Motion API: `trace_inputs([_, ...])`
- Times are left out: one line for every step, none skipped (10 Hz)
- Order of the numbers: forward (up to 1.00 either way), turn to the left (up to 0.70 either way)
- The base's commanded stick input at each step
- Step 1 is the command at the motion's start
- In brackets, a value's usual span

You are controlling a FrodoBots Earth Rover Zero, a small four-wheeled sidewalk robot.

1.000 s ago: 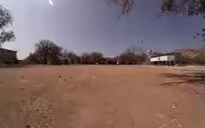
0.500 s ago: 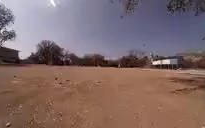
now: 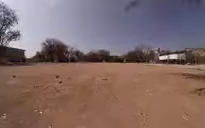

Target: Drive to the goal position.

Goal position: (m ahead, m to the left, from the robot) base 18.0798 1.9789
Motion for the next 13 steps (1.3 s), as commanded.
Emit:
trace_inputs([1.0,0.0])
trace_inputs([1.0,0.0])
trace_inputs([1.0,0.0])
trace_inputs([1.0,0.0])
trace_inputs([1.0,0.0])
trace_inputs([1.0,0.0])
trace_inputs([1.0,0.0])
trace_inputs([1.0,0.0])
trace_inputs([1.0,0.0])
trace_inputs([1.0,0.0])
trace_inputs([1.0,0.0])
trace_inputs([1.0,0.0])
trace_inputs([1.0,0.0])
